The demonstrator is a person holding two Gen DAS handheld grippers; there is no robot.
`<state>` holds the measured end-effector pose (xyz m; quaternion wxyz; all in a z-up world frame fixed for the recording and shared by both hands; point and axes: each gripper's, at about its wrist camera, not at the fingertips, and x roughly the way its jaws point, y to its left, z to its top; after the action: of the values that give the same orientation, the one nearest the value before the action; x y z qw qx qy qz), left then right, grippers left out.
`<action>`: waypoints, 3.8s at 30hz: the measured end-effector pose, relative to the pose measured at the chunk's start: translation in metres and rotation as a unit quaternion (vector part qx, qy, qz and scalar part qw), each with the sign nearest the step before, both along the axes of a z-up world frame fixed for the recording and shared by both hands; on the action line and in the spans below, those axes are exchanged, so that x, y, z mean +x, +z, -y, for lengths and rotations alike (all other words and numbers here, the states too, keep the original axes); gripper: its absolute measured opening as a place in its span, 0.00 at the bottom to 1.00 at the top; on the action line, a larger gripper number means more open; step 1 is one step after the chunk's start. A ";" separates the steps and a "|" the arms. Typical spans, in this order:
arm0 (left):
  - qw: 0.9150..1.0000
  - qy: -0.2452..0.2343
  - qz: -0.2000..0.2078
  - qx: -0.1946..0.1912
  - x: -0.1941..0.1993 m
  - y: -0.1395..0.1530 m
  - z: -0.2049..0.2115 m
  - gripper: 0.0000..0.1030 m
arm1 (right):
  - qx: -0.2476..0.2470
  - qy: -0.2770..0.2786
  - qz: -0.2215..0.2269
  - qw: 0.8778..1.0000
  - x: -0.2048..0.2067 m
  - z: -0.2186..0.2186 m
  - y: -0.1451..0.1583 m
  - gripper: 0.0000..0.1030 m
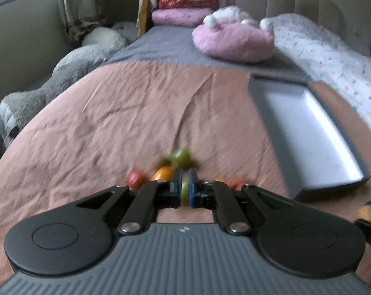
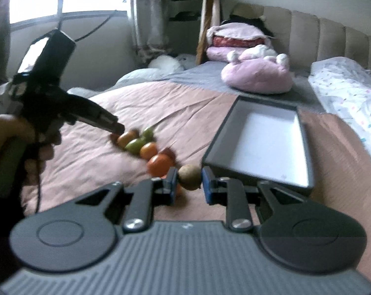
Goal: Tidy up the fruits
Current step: 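Carry the brown fruit into the white box and open the right tool, then grasp the tangerine at the end of the row with the right tool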
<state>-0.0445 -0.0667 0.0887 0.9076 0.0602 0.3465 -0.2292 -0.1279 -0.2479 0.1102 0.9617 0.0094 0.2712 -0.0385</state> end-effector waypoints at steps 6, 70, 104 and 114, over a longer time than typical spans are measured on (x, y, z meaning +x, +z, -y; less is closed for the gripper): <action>0.999 -0.017 0.017 -0.025 0.011 0.042 0.051 0.07 | -0.004 -0.039 0.011 0.999 0.031 0.037 0.014 0.24; 0.989 0.132 0.048 0.042 -0.071 0.106 -0.088 0.76 | -0.077 0.039 -0.021 0.996 -0.052 -0.092 0.039 0.25; 0.991 0.105 -0.043 0.068 0.015 0.031 -0.052 0.76 | -0.115 0.030 -0.126 0.985 0.061 -0.063 -0.055 0.56; 0.993 0.098 -0.042 0.056 0.013 0.024 -0.065 0.76 | -0.102 0.035 -0.118 0.987 0.056 -0.061 -0.058 0.37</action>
<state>-0.0315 -0.0013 0.1122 0.9057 0.0673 0.4006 -0.1211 -0.0716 -0.1867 0.0523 0.9197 -0.1027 0.3774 -0.0334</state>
